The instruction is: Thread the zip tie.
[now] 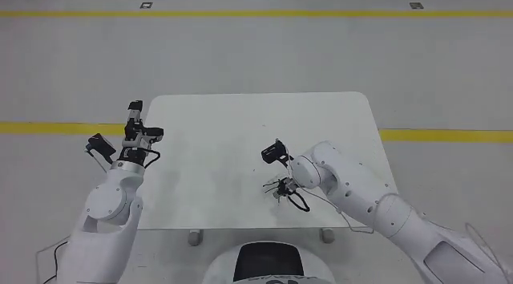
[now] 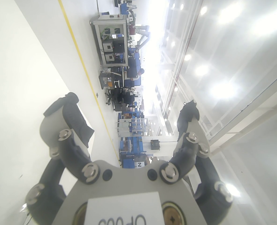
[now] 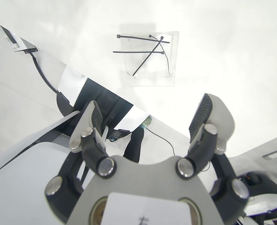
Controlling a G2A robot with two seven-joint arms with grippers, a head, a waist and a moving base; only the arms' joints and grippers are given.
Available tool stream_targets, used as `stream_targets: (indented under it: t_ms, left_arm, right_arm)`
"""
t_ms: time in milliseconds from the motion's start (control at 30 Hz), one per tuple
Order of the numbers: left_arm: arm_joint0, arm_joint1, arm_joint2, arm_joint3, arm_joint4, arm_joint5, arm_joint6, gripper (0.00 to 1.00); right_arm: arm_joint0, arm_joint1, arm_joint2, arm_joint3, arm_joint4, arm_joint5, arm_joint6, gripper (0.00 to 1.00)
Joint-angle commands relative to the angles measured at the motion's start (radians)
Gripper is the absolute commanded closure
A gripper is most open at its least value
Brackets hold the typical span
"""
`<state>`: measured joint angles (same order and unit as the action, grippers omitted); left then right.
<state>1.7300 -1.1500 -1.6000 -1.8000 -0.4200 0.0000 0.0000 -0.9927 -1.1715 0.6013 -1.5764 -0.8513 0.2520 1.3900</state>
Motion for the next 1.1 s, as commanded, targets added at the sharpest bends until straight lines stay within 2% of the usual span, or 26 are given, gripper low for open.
stream_targets:
  t_ms: [0, 133, 233, 533, 833, 933, 1067]
  left_arm:
    - [0.000, 0.000, 0.000, 0.000, 0.000, 0.000, 0.000, 0.00]
    - [0.000, 0.000, 0.000, 0.000, 0.000, 0.000, 0.000, 0.00]
    - [0.000, 0.000, 0.000, 0.000, 0.000, 0.000, 0.000, 0.00]
    - [0.000, 0.000, 0.000, 0.000, 0.000, 0.000, 0.000, 0.00]
    - [0.000, 0.000, 0.000, 0.000, 0.000, 0.000, 0.000, 0.00]
    - [0.000, 0.000, 0.000, 0.000, 0.000, 0.000, 0.000, 0.00]
    - [0.000, 0.000, 0.000, 0.000, 0.000, 0.000, 0.000, 0.00]
  right_arm:
    - [0.000, 0.000, 0.000, 0.000, 0.000, 0.000, 0.000, 0.00]
    - [-0.005, -0.003, -0.012, -0.009, -0.033, 0.010, -0.027, 0.00]
    - [0.003, -0.016, -0.043, -0.014, -0.114, 0.088, 0.000, 0.00]
    - [-0.017, -0.085, -0.002, 0.074, -0.156, 0.088, 0.000, 0.00]
    - [-0.017, -0.085, -0.002, 0.074, -0.156, 0.088, 0.000, 0.00]
    - [-0.025, -0.088, -0.016, 0.084, -0.220, 0.088, -0.006, 0.00]
    - [-0.062, -0.107, 0.032, 0.086, -0.252, 0.088, 0.000, 0.00]
